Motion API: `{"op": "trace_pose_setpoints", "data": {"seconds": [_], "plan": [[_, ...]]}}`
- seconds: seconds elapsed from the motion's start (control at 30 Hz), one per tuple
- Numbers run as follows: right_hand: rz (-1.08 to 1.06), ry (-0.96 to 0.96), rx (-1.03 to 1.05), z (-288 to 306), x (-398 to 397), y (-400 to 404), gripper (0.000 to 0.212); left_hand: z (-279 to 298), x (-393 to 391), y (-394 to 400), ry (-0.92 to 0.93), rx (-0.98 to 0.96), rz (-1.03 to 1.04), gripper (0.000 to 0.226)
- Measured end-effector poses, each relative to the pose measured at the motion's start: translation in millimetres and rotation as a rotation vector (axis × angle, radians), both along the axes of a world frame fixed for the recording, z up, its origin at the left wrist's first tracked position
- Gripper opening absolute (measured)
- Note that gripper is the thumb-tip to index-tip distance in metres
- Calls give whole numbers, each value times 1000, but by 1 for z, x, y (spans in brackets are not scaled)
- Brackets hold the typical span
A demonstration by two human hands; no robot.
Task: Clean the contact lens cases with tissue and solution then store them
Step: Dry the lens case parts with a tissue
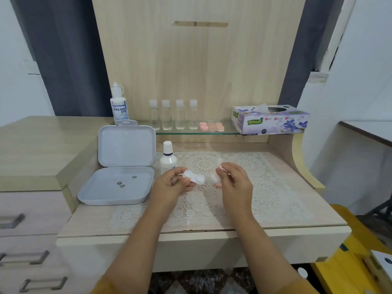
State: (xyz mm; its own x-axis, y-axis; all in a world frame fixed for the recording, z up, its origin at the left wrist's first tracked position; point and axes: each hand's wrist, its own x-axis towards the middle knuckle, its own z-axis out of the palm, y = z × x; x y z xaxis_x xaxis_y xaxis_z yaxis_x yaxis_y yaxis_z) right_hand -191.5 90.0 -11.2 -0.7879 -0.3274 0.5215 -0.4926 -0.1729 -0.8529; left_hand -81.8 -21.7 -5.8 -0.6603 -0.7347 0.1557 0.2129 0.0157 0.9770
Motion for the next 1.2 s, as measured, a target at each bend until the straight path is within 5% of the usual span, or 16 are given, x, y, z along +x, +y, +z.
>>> {"op": "trace_pose_setpoints", "data": {"seconds": [0.2,0.37,1.2], "plan": [[119,142,172,0,4,1,16,1,1,2,10,-9,-54,27],[223,-102,226,3,3,3,30,2,2,3,17,-18,-68,28],[129,-10,299,2,6,3,16,2,0,9,-38,-76,-80,25]]}}
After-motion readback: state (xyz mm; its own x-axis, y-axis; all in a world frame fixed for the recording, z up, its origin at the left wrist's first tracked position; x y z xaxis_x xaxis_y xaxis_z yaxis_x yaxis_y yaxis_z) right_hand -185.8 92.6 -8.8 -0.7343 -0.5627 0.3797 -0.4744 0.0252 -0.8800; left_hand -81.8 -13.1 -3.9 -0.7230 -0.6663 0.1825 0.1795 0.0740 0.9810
